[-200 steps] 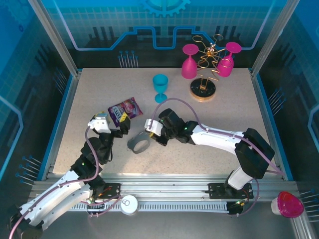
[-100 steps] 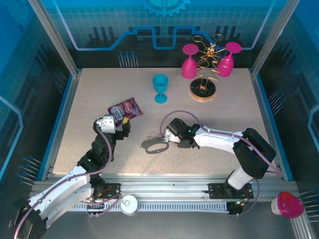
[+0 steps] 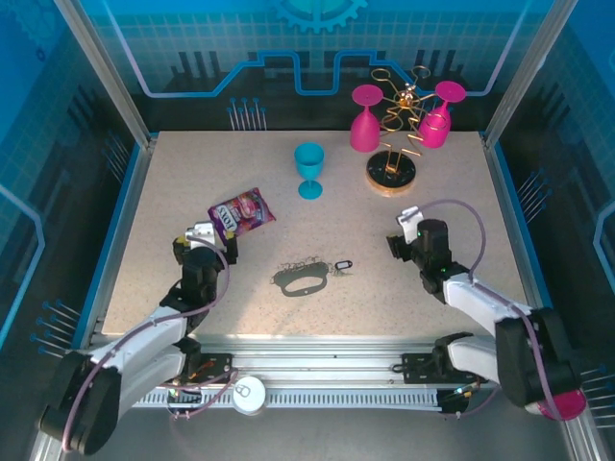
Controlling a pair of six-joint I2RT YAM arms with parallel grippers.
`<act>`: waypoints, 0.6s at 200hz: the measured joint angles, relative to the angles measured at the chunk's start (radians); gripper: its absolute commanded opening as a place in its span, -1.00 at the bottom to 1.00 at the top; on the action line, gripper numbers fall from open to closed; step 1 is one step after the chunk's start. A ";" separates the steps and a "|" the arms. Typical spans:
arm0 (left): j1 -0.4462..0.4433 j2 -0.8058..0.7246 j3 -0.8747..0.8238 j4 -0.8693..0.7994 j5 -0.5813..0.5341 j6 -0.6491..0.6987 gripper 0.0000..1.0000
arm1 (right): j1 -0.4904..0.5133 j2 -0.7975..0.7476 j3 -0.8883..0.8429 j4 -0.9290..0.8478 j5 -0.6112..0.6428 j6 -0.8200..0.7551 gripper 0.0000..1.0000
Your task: Put the keys on the keyring
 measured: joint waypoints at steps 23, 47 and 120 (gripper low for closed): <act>0.045 0.168 -0.005 0.169 0.049 0.019 0.98 | -0.098 0.140 -0.086 0.243 -0.075 0.047 0.43; 0.068 0.361 -0.002 0.379 0.124 0.075 0.98 | -0.122 0.304 -0.092 0.525 -0.147 0.068 0.57; 0.178 0.656 0.055 0.692 0.209 0.115 0.98 | -0.132 0.331 -0.008 0.592 -0.119 0.133 0.74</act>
